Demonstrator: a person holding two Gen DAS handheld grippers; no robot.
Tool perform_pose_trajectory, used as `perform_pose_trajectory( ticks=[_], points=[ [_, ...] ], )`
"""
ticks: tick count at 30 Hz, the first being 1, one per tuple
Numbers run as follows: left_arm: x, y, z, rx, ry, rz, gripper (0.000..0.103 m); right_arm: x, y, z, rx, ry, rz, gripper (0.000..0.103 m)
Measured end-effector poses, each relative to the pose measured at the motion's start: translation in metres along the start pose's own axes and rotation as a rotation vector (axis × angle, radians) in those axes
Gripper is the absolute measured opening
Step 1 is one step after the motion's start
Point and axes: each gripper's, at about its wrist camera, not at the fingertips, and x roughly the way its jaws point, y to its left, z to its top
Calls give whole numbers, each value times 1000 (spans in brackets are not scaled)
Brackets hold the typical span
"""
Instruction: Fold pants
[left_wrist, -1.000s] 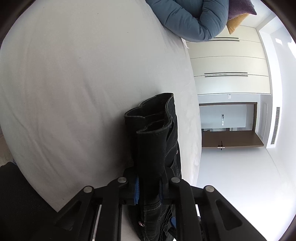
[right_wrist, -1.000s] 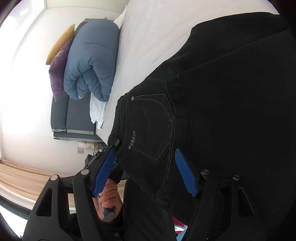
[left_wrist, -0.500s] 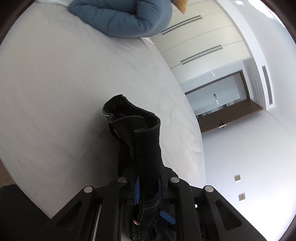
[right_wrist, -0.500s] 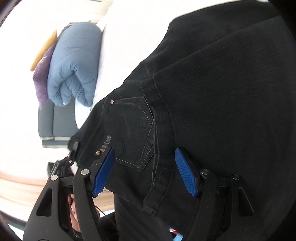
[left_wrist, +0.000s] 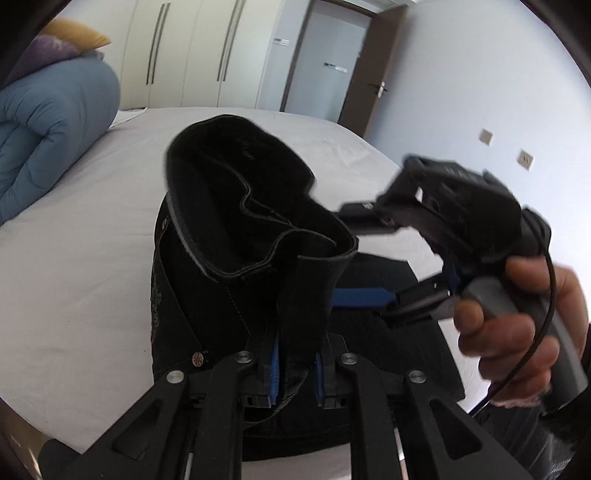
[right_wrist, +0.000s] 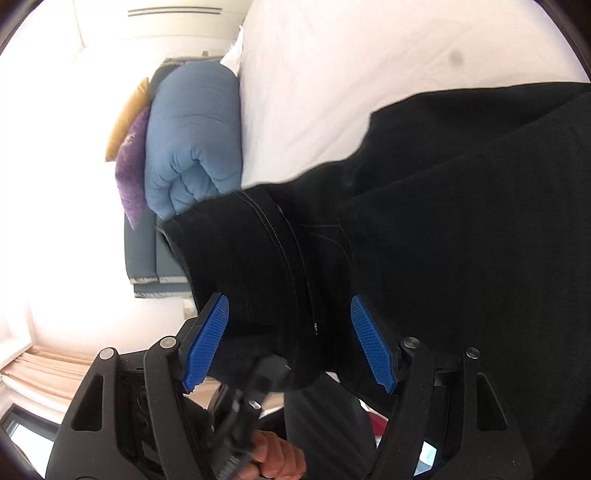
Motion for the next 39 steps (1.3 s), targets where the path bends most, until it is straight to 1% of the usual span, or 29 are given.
perform_pose_trajectory(
  ticks=[2,4,6,7,8,11,12,15,18,19,20,21,22,23,24,26,28,29,30,32,33,37,39],
  points=[
    [5,-8,-8,36,27,8,14,-6,-3,0,0,0,6,68],
    [8,-9,-11,38,48,14,13,-9,-1,0,6,-12,25,68],
    [8,-15,-12,69,50,30,13,-19,-1,-2,5,-42,71,73],
    [8,-20,-13,97,46,39,13,-26,-4,-3,9,-59,77,80],
    [8,-27,-13,131,40,50,13,-30,-3,-5,7,-74,66,82],
    [6,-46,-23,234,26,81,13,-28,3,-11,-24,-44,-3,82],
    [7,-54,-25,279,20,93,13,-27,6,-13,-35,-33,-11,82],
    [8,-82,-35,408,7,121,13,-29,24,-18,-87,-44,-79,82],
    [10,-107,-49,517,5,132,13,-29,36,-19,-133,-8,-219,83],
    [11,-112,-52,537,7,132,13,-28,40,-18,-149,6,-286,83],
    [12,-115,-55,550,10,136,13,-25,42,-19,-169,16,-347,79],
    [13,-117,-56,557,11,142,13,-23,42,-19,-190,18,-381,76],
    [14,-118,-57,566,12,149,13,-23,42,-20,-203,13,-396,66],
    [15,-119,-57,574,12,152,13,-25,39,-20,-202,5,-401,52],
    [14,-117,-58,581,15,150,13,-27,33,-18,-192,-1,-405,47],
    [19,-116,-55,599,18,153,13,-42,11,-20,-149,-21,-384,30],
    [21,-119,-58,615,24,151,13,-48,1,-19,-136,-47,-396,26],
    [24,-120,-58,619,28,150,13,-50,-4,-20,-135,-52,-397,22],
    [26,-121,-59,622,31,150,13,-57,-14,-24,-141,-56,-401,21],
    [29,-121,-57,625,35,149,13,-60,-19,-25,-152,-77,-405,17],
    [31,-121,-54,623,34,146,13,-57,-23,-25,-158,-89,-405,17],
    [29,-125,-35,625,-3,138,14,-74,-9,-26,-233,-174,-385,16],
    [31,-129,-25,626,-19,125,13,-88,-4,-22,-245,-211,-363,15]
  ],
)
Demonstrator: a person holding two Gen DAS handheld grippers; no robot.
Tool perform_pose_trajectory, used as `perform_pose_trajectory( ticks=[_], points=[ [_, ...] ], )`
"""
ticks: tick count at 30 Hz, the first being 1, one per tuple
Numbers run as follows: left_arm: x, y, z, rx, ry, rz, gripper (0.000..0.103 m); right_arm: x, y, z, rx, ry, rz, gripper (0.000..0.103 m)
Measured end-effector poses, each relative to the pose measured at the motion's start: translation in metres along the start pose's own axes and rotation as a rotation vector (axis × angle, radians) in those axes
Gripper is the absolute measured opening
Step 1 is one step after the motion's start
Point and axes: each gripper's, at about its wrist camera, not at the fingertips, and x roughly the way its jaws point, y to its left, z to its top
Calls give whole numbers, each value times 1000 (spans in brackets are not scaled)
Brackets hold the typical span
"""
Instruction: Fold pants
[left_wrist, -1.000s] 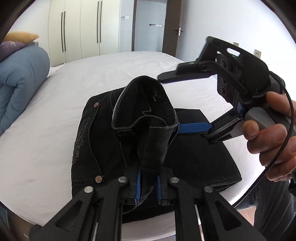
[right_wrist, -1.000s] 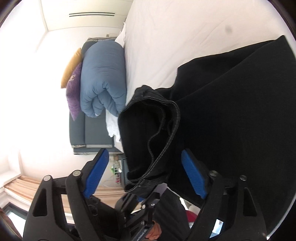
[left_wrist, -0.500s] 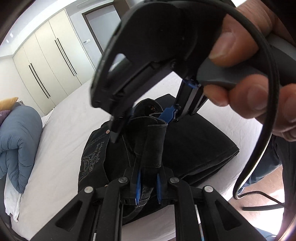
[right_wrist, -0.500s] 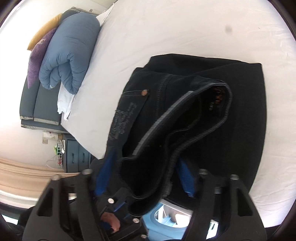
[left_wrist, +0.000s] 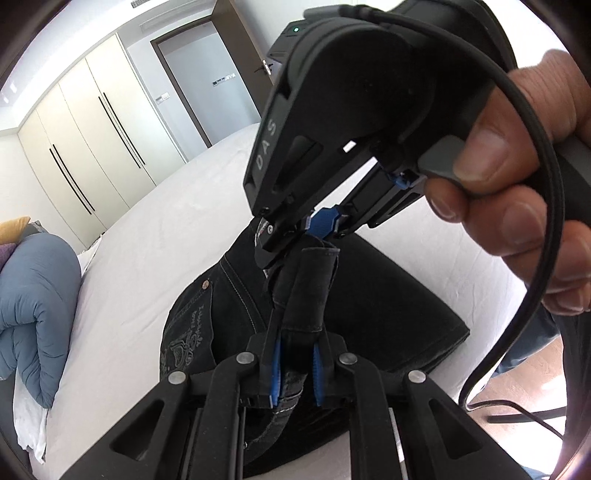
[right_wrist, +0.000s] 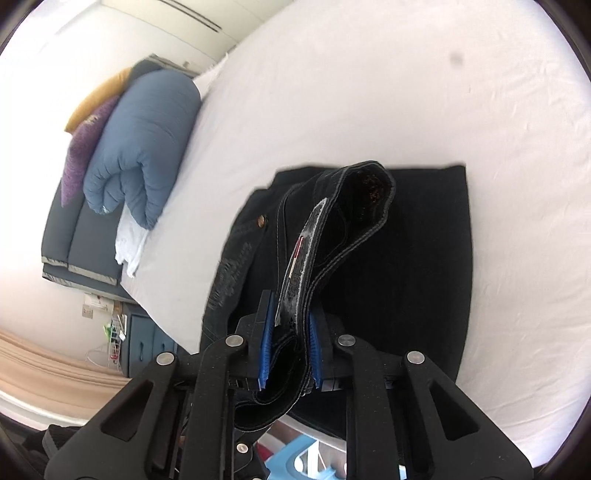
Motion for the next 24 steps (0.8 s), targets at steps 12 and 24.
perform_pose_trajectory(
  ticks=[12,24],
  points=[
    [37,-45,-4,96,46,-95,14,-12,-95,-21,182,-45,34,15],
    [43,-19,-6,14,74,-187,42,1,-114,-40,219,-61,80,15]
  ],
)
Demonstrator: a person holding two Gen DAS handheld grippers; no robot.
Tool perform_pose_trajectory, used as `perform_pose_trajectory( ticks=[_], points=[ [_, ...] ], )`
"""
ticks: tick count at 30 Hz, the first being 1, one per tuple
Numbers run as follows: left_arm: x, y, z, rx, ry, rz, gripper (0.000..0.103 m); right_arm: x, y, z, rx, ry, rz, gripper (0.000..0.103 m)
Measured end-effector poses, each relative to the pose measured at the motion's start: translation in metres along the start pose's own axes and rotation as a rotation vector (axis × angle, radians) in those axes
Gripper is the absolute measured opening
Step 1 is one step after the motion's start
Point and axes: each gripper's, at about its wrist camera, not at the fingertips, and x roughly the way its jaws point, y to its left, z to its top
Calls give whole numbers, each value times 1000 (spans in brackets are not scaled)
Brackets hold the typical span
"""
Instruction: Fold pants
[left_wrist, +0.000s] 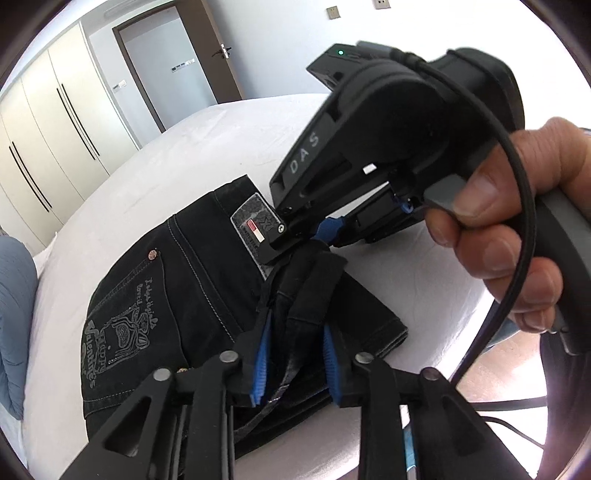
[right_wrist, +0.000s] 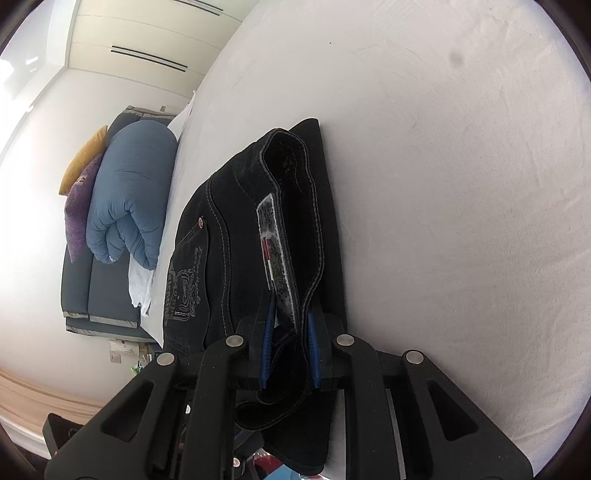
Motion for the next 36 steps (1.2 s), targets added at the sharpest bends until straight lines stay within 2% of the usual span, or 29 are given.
perform_pose_trajectory(
  ticks=[1,3,4,6,8,9,10,11,12,13,16,18,19,21,24,26,29,32,34,36],
  points=[
    [-6,9,-1,-26,-8,-8,58,1,-1,-1,5,1,6,15],
    [-25,26,-2,-93,-42,-34,74,2,-5,0,22,9,29,15],
    [-35,35,-3,-125,-66,-43,78,2,-8,1,42,15,50,15],
    [-51,59,-6,-183,-97,-41,78,-2,-13,1,91,33,79,18],
    [-59,90,-12,-260,-99,-26,78,-13,-7,1,87,9,35,18],
    [-59,114,-15,-315,-90,-26,72,-20,-2,1,67,-8,10,19],
    [-58,131,-19,-363,-79,-34,54,-27,7,2,48,-23,13,19],
    [-54,143,-21,-396,-60,-42,43,-34,19,2,23,-33,46,19],
    [-48,156,-24,-420,-33,-43,27,-39,30,2,-1,-37,70,19],
    [-43,165,-29,-429,-24,-40,22,-41,44,1,-34,-35,97,19],
    [-25,175,-39,-437,14,-91,21,-27,78,-7,-127,27,136,19],
    [-6,164,-54,-450,60,-122,21,-3,81,-14,-143,87,95,19],
    [0,164,-61,-468,69,-137,21,13,70,-19,-111,122,52,19],
    [11,159,-72,-519,76,-168,21,31,42,-29,-41,154,-7,2],
    [5,159,-70,-544,78,-193,21,27,14,-39,29,96,86,0],
    [-8,162,-58,-542,65,-220,21,24,12,-41,24,85,93,0],
    [-2,190,-30,-530,38,-209,21,28,14,-41,20,89,91,0],
    [29,239,-7,-615,25,-247,21,31,13,-39,22,82,87,0],
    [60,258,-4,-658,84,-263,9,31,14,-40,27,79,90,0],
    [89,262,-12,-664,154,-258,2,31,12,-40,32,76,90,0]
  ],
)
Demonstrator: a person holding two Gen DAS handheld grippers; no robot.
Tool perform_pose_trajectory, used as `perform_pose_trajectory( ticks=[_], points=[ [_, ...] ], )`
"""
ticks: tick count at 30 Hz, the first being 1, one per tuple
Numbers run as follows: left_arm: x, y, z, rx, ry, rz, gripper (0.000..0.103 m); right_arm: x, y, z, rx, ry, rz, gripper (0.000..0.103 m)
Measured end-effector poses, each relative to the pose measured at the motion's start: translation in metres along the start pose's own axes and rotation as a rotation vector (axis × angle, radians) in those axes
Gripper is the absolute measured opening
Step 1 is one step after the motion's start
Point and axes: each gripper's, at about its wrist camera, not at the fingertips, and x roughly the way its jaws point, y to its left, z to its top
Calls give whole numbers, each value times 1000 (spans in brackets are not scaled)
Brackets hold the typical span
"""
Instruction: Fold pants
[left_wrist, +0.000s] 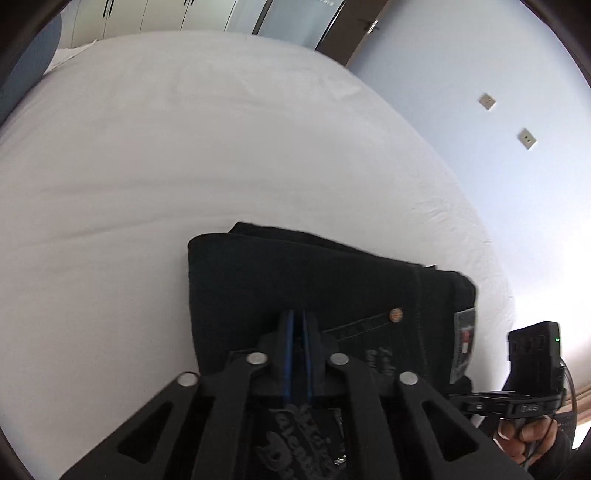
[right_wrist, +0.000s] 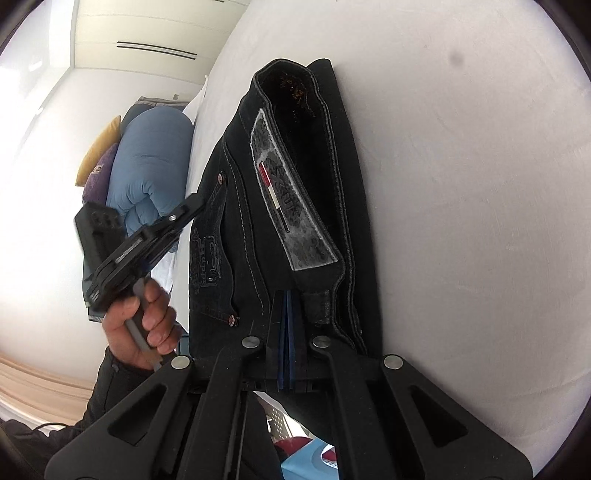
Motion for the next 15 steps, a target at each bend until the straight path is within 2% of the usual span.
perform_pose_trajectory(
  ticks=[2,5,11,15],
  points=[
    [5,-2,-11,13,6,2,2,-2,-3,-1,3,-6,-7,0],
    [-12,-13,-39,20,-15,7,2,-5,-4,-2,4,-16,-14,0],
    [-40,-30,-112,13,-54,-5,2,-7,-5,-7,3,-30,-21,0],
    [-53,-37,-134,11,-81,25,2,-13,-1,-10,9,-27,-28,0]
  ],
)
